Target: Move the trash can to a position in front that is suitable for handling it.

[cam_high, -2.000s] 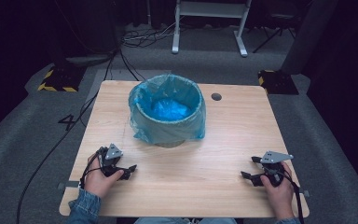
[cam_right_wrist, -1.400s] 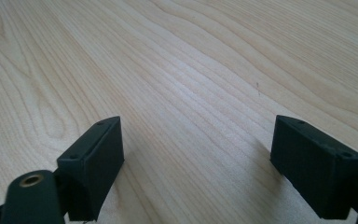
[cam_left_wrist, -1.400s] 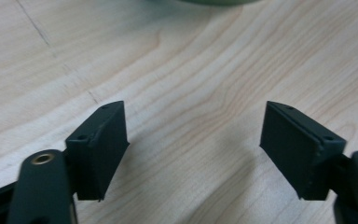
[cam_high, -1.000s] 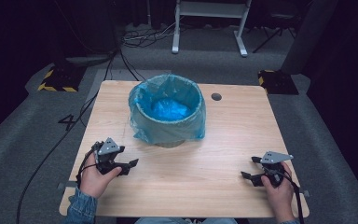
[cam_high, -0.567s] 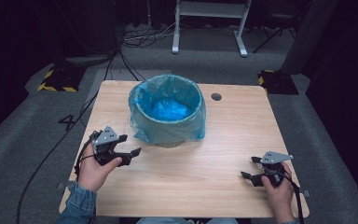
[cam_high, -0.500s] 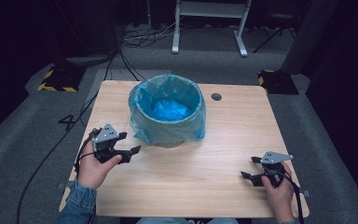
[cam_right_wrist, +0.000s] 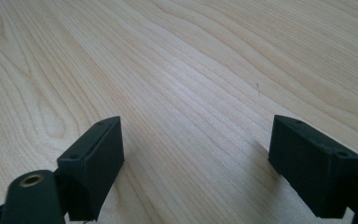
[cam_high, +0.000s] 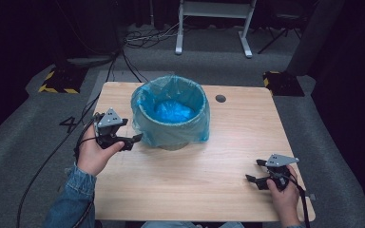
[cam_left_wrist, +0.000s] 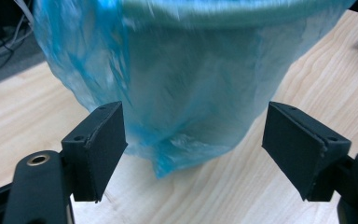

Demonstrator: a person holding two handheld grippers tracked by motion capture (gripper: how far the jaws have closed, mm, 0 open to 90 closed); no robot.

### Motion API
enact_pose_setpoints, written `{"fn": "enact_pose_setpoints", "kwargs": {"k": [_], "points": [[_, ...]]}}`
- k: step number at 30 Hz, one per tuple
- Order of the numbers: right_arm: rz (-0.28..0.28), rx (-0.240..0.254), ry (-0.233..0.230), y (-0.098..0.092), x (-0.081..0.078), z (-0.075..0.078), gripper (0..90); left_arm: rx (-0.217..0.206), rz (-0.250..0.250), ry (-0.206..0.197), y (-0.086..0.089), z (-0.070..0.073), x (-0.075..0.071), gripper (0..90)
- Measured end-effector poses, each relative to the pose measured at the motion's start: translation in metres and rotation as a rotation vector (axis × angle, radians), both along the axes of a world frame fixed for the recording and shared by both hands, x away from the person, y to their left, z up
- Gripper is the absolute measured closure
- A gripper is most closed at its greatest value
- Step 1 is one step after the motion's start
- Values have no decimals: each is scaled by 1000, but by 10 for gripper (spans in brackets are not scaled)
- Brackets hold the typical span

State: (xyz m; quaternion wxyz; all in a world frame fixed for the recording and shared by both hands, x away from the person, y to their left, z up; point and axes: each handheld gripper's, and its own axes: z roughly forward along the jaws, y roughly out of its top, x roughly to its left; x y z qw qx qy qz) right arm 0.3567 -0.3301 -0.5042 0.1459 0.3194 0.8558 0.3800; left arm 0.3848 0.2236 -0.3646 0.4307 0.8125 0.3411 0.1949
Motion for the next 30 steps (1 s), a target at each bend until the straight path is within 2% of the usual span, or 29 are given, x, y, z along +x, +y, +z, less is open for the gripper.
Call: {"fn": "enact_pose_setpoints", "kwargs": {"k": [2, 5, 8, 13, 14, 15, 16, 17, 19, 21, 22, 25, 30], "points": [[-1, 0, 0, 0, 0, 0, 179, -15, -9, -6, 0, 7, 5, 212], [-1, 2, 1, 0, 0, 0, 179, -42, 6, -11, 3, 15, 12, 212], [0, 1, 1, 0, 0, 0, 180, -92, 32, -16, 6, 22, 22, 212], [0, 0, 0, 0, 0, 0, 179, -99, 60, -35, 3, 31, 36, 212], [0, 0, 0, 0, 0, 0, 179, -95, 62, -47, 1, 34, 43, 212], [0, 0, 0, 0, 0, 0, 180, -95, 62, -47, 1, 34, 43, 213], [0, 0, 0, 0, 0, 0, 179, -107, 72, -52, -2, 35, 51, 213], [1, 1, 0, 0, 0, 0, 180, -107, 72, -52, -2, 35, 51, 213], [0, 0, 0, 0, 0, 0, 179, -106, 93, -64, -3, 35, 65, 212], [0, 0, 0, 0, 0, 0, 179, -106, 100, -64, -4, 34, 69, 213], [1, 1, -1, 0, 0, 0, 180, -91, 101, -54, -6, 31, 76, 209], [0, -1, -1, 0, 0, 0, 180, -73, 88, -48, -10, 28, 81, 198], [0, 0, -1, 0, 0, 0, 180, -72, 70, -19, -17, 18, 90, 197]]}}
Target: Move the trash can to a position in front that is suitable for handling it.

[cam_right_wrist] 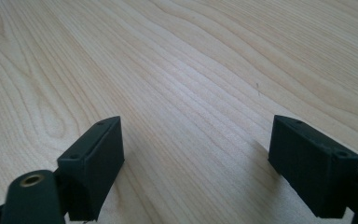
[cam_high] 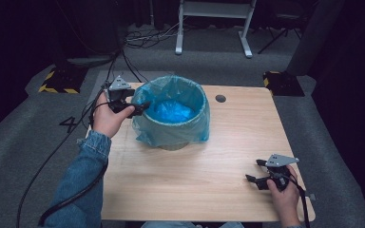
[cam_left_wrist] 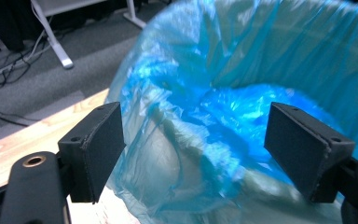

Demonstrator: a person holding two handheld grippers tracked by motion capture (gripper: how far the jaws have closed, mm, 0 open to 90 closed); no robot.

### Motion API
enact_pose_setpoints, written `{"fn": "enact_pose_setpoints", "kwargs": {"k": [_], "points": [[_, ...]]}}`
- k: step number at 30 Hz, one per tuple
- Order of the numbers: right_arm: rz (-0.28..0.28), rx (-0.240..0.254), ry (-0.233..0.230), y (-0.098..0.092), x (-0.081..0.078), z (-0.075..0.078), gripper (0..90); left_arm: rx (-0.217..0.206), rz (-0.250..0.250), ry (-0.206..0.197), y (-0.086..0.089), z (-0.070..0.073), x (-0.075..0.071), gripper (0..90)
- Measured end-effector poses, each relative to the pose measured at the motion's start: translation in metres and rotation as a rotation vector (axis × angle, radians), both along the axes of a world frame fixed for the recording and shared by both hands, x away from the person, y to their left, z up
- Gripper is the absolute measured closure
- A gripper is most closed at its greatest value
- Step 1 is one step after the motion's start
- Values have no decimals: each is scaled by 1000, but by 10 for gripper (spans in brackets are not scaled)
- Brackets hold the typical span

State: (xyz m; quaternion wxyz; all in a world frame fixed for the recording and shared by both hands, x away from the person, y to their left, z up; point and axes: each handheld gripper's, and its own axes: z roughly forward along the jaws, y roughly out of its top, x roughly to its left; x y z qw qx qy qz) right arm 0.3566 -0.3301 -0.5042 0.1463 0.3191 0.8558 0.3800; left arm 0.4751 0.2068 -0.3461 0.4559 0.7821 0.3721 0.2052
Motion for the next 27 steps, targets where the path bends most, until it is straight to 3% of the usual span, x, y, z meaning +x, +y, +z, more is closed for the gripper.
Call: {"fn": "enact_pose_setpoints", "kwargs": {"k": [12, 27], "points": [[2, 1, 0, 0, 0, 0, 180, -25, -27, 46, -7, -5, -3, 260], [-1, 0, 1, 0, 0, 0, 180, -12, -125, 30, -32, -5, -42, 251]]}}
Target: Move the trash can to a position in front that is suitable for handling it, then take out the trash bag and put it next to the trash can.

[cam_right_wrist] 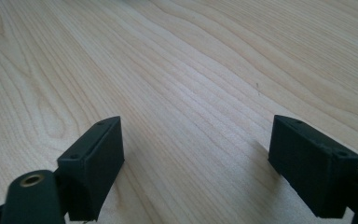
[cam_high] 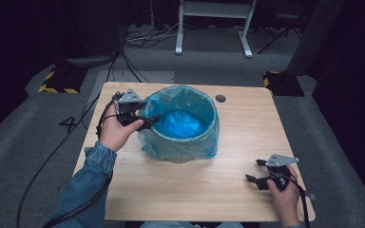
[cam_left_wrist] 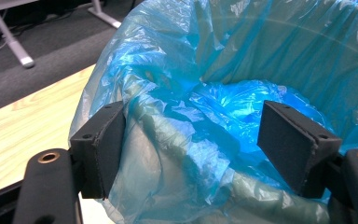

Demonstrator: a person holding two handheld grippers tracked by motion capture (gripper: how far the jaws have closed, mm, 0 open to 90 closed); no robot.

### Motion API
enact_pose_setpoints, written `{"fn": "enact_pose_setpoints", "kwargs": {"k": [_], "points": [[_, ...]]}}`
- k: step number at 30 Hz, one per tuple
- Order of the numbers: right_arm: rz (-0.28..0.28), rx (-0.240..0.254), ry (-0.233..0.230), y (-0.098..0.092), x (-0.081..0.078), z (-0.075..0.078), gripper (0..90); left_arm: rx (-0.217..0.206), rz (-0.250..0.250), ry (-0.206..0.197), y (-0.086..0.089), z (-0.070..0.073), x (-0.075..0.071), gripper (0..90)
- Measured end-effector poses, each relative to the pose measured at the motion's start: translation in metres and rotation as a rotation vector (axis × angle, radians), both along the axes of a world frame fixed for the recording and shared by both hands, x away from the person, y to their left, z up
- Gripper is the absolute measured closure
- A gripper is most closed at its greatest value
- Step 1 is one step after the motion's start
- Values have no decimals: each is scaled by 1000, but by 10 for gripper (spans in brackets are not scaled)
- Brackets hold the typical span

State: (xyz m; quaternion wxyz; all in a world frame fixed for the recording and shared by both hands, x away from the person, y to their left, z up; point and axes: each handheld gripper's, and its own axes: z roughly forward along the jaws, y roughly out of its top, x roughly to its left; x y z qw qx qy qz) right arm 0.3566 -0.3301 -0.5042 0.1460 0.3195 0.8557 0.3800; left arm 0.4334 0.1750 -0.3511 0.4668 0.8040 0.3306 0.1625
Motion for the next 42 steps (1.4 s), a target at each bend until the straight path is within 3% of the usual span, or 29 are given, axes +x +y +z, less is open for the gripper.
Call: {"fn": "enact_pose_setpoints", "kwargs": {"k": [6, 17, 23, 28, 38, 42], "points": [[0, 0, 0, 0, 0, 0, 180, 15, -65, -16, -14, 1, -19, 248], [-6, 2, 1, 0, -1, 0, 180, 47, -130, -21, -29, 3, -47, 231], [-7, 2, 0, 0, -1, 0, 183, 49, -143, -18, -32, 3, -60, 231], [-10, 1, 1, 0, -1, 0, 184, 75, -156, -45, -34, 6, -73, 219], [-17, 3, 3, 1, -4, 0, 178, 27, -190, -88, -27, 17, -79, 216], [-85, -7, 11, 3, -6, 0, 122, 9, -201, -110, -25, 25, -84, 211]]}}
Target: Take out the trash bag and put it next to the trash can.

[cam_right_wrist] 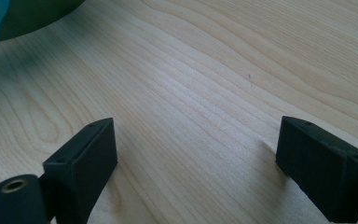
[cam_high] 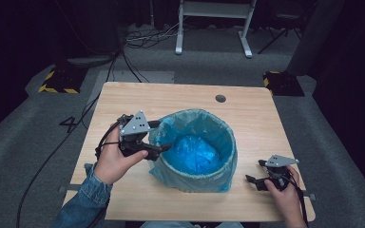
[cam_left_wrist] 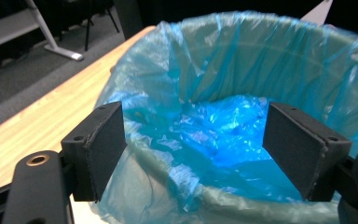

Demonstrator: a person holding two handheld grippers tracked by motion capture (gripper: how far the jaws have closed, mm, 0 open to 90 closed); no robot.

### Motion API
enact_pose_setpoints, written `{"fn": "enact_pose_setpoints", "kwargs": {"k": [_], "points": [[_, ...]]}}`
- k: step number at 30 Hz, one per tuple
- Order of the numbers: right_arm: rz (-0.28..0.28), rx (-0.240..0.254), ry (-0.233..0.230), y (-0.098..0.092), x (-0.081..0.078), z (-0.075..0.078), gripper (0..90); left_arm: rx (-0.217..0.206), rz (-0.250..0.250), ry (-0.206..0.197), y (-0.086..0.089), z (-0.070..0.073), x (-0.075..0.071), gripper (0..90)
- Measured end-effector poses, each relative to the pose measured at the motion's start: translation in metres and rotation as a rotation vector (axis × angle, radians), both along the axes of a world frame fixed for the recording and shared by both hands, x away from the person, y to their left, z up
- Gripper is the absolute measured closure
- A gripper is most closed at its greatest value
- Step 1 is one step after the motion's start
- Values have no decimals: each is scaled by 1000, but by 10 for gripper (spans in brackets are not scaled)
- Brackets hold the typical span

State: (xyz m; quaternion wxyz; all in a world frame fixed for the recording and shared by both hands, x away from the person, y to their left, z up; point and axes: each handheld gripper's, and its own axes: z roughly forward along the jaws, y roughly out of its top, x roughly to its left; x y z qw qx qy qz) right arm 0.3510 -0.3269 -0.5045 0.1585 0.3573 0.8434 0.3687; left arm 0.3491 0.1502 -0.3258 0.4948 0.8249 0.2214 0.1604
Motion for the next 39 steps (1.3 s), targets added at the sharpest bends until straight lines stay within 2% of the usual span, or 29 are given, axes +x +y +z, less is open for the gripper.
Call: {"fn": "enact_pose_setpoints", "kwargs": {"k": [1, 3, 5, 6, 7, 8, 9, 10, 11, 13, 21, 23, 28, 32, 34, 36, 37, 38, 39], "points": [[0, 0, 0, 0, 0, 0, 122, -5, 3, -6, 1, 2, -1, 211], [-36, 2, 8, 4, -2, 0, 108, -6, 11, -11, 6, 3, -3, 211], [-30, 3, 7, 4, -1, 0, 108, -9, 26, -14, 12, 3, -5, 211], [-17, 13, 27, 5, -3, 2, 143, -12, 36, -14, 16, 3, -6, 211], [-17, 13, 27, 5, -3, 2, 143, -13, 42, -14, 19, 2, -7, 211], [-13, 20, 35, 5, -4, 3, 193, -12, 47, -14, 22, 1, -8, 209], [-3, 33, 45, 6, -6, 6, 209, -10, 52, -15, 25, 0, -9, 208], [18, 39, 40, 9, -10, 9, 173, -10, 66, -13, 32, -2, -10, 207], [18, 39, 40, 9, -10, 9, 173, -10, 66, -13, 32, -2, -10, 206], [52, 18, 37, 15, -14, 13, 177, -15, 90, -8, 42, -5, -11, 205], [126, 24, 20, 32, -24, 21, 159, -17, 123, -1, 61, -12, -12, 201], [168, 34, -4, 43, -28, 25, 158, -4, 130, -1, 64, -16, -12, 198], [222, 42, -9, 58, -32, 26, 158, -16, 145, 15, 73, -29, -10, 191], [258, 42, -10, 72, -32, 25, 169, -4, 136, 40, 74, -43, -8, 191], [271, 49, -20, 77, -31, 24, 215, 1, 130, 52, 74, -49, -7, 190], [277, 61, -34, 81, -30, 26, 298, 5, 128, 61, 73, -55, -7, 191], [285, 66, -35, 82, -30, 28, 399, 9, 126, 66, 73, -58, -7, 190], [306, 76, -41, 82, -31, 33, 601, 10, 122, 72, 73, -62, -6, 191], [311, 81, -41, 82, -31, 35, 651, 10, 122, 72, 73, -62, -6, 190]]}}
